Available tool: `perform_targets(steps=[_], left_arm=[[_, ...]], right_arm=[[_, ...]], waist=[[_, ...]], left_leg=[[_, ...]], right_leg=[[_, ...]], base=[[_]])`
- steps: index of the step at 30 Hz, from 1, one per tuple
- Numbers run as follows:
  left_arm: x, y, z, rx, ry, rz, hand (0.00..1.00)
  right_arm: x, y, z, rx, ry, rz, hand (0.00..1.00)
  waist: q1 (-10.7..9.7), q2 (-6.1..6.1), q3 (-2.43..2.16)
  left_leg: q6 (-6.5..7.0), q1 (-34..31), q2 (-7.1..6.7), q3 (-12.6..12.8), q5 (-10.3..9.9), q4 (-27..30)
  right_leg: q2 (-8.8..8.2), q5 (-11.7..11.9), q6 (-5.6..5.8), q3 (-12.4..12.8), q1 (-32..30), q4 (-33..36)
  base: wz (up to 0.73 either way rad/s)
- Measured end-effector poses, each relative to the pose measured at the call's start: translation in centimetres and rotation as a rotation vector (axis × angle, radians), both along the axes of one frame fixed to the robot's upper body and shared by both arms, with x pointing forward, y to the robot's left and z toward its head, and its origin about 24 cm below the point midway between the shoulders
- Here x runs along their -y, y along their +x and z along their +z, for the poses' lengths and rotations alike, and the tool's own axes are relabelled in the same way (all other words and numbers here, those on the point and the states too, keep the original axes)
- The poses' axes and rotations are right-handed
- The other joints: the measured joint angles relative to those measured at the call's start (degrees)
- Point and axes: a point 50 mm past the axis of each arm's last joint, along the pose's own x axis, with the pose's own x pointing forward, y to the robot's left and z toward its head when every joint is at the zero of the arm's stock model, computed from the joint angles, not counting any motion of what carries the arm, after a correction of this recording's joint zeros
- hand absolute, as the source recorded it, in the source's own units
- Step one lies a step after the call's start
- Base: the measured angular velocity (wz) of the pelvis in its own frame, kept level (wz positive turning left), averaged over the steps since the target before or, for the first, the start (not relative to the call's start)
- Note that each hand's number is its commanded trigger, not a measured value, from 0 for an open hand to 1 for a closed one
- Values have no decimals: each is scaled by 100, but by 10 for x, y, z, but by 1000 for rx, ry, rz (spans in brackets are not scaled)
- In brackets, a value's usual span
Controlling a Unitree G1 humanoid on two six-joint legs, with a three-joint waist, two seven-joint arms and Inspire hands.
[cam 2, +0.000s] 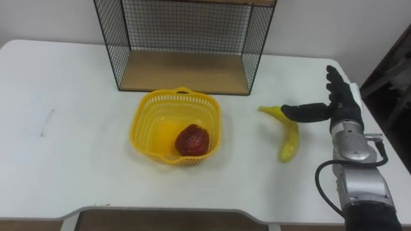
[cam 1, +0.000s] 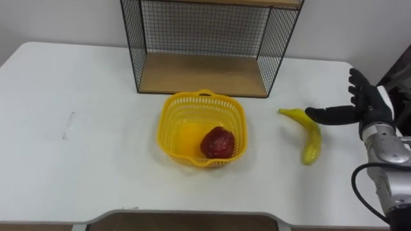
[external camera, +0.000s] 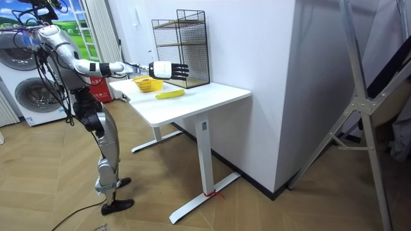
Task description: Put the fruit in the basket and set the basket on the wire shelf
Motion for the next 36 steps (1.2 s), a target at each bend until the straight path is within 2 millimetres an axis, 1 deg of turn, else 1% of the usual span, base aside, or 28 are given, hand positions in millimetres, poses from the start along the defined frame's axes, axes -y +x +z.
perform_targets(steps=[3, 6, 8, 11, 15, 18, 21, 22, 24, 27, 29, 33, 36], left_arm=[[0, 1, 0, 1, 0, -1, 0], [0, 1, 0, 1, 0, -1, 0], [0, 1, 0, 2, 0, -1, 0], [0, 1, 0, 2, -1, -1, 0], [0, -1, 0, -10, 1, 4, 0], [-1, -3, 0, -14, 3, 4, 0], [-1, -2, 0, -8, 3, 1, 0], [-1, -1, 0, -7, 3, 1, 0], [-2, -1, 1, -6, 5, 0, 0], [-2, -1, 1, -6, 5, 0, 0], [-2, -2, 1, -9, 5, 1, 0], [-2, -6, 0, -23, 4, 4, 0], [-2, -7, 0, -25, 4, 5, 0]], right_arm=[[-1, 0, 0, -6, 4, 18, 0], [-1, 0, -1, -12, 10, 31, 0], [0, -1, -5, -34, 17, 38, 0], [2, -4, -13, -80, 17, 50, 0], [0, -6, -20, -128, 17, 72, 0], [-5, -8, -31, -187, 10, 109, 0], [-9, -14, -44, -267, -19, 147, 0], [-10, -14, -46, -275, -35, 162, 0], [-9, -15, -48, -292, -45, 164, 0], [-8, -17, -51, -306, -44, 167, 0], [-8, -17, -51, -309, -44, 170, 0], [-11, -17, -54, -330, -98, 192, 0], [-12, -18, -56, -345, -123, 200, 0]], waist=[[1, -12, 0], [12, 8, 11], [23, 24, 11], [71, 61, 30], [107, 102, 24], [133, 84, 25], [145, 31, 55], [138, 16, 62], [139, -13, 60], [147, -19, 63], [146, -14, 66], [147, 12, 73], [147, 25, 56]], left_leg=[[0, -2, -2, -12, 0, 3], [0, -12, -1, -17, 0, 11], [0, -9, -1, -16, 0, 11], [0, -22, -2, -35, 0, 11], [0, -17, -2, -34, 0, -6], [0, 14, -2, -27, 0, -16], [1, 8, -7, -46, -1, -5], [2, 11, -9, -65, -2, 5], [2, 13, -10, -118, -2, 14], [1, 10, -13, -141, -2, 39], [1, 12, -13, -142, -2, 48], [1, 61, -16, -145, -1, 52], [0, 69, -16, -148, 0, 55]], right_leg=[[-1, 0, 0, -1, -2, -1], [1, 0, 0, -13, -5, -1], [-1, 0, 0, -22, -5, 0], [-5, 0, 0, -32, -16, 3], [-7, -1, 0, -46, -15, -1], [-9, -1, 0, -50, 16, 0], [-16, -1, 0, -85, 34, -4], [-19, -1, 1, -115, 54, -6], [-23, -1, 1, -176, 82, -7], [-19, -1, 1, -196, 107, -7], [-18, -1, 1, -197, 115, -7], [-18, -1, 1, -201, 172, -13], [-16, -1, 1, -197, 181, -13]], base=[[0], [0], [0], [0], [0], [0], [4], [11], [13], [7], [0], [0], [0]])
